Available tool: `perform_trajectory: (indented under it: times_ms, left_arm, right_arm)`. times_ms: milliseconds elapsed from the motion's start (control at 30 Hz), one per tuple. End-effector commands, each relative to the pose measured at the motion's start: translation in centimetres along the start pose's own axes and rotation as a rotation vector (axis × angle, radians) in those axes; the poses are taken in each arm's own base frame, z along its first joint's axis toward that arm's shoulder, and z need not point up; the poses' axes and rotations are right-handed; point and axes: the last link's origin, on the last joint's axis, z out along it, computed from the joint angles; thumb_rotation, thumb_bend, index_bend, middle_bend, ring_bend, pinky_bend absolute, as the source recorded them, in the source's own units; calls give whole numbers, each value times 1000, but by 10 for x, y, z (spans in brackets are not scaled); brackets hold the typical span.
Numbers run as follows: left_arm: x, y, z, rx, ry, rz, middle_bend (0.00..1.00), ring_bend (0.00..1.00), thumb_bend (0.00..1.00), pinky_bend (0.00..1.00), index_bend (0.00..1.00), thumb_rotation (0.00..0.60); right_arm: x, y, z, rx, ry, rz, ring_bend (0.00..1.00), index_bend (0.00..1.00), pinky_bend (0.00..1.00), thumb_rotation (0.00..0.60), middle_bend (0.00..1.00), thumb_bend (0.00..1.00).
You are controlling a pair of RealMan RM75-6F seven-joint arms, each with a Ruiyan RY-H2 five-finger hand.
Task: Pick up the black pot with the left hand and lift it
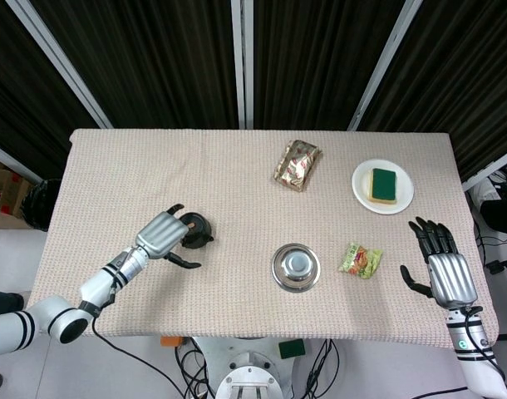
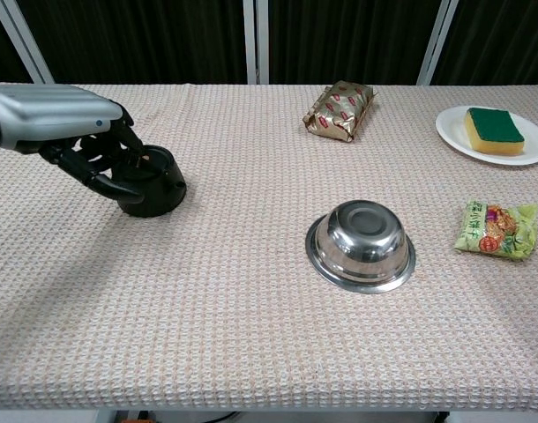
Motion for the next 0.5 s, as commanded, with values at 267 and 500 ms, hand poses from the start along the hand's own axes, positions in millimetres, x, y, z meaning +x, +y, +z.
perform_trajectory:
  times_ms: [267, 500]
  left_arm:
    - [8, 3, 3, -9, 10, -27, 882, 825, 0, 155, 774, 166]
    - [11, 4, 3, -12, 6, -24, 923, 855, 0, 169, 830, 165]
  right_arm:
    - [0, 1, 1, -5, -2, 4, 0, 0, 0, 556, 0, 369]
    - [0, 1, 1, -7, -2, 6, 0, 0, 0, 559, 0, 369]
